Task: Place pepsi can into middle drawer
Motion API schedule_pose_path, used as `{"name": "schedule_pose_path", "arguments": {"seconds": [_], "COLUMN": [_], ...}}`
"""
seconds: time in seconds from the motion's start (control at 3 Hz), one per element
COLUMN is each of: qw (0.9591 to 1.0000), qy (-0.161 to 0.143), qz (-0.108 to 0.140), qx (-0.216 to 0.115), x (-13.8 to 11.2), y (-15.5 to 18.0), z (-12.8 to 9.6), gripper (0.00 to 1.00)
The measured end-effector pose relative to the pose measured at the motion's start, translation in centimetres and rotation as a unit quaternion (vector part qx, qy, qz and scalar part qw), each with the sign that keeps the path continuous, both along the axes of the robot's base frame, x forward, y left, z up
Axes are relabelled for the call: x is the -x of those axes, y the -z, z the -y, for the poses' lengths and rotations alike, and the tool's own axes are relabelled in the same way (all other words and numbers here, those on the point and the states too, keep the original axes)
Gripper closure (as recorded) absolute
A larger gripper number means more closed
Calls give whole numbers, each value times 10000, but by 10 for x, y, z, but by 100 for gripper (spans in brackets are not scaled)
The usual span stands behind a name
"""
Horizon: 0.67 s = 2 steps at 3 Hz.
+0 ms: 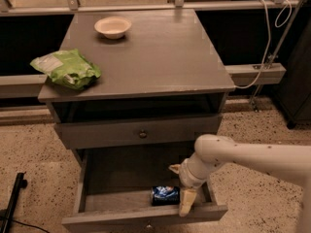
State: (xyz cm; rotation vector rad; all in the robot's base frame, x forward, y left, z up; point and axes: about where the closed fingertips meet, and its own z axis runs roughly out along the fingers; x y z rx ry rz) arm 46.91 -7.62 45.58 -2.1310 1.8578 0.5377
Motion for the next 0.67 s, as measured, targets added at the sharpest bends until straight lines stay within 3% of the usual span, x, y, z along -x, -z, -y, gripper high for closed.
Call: {"name": "schedule_pose_path", "arguments": {"seconds": [0.33, 0.67], "qw": [9994, 9977], "qy": [-2, 14], "qz": [319, 632], "qx": [104, 239], "x": [41, 33], "y": [-61, -90], "z": [14, 21], "gripper": [24, 21]}}
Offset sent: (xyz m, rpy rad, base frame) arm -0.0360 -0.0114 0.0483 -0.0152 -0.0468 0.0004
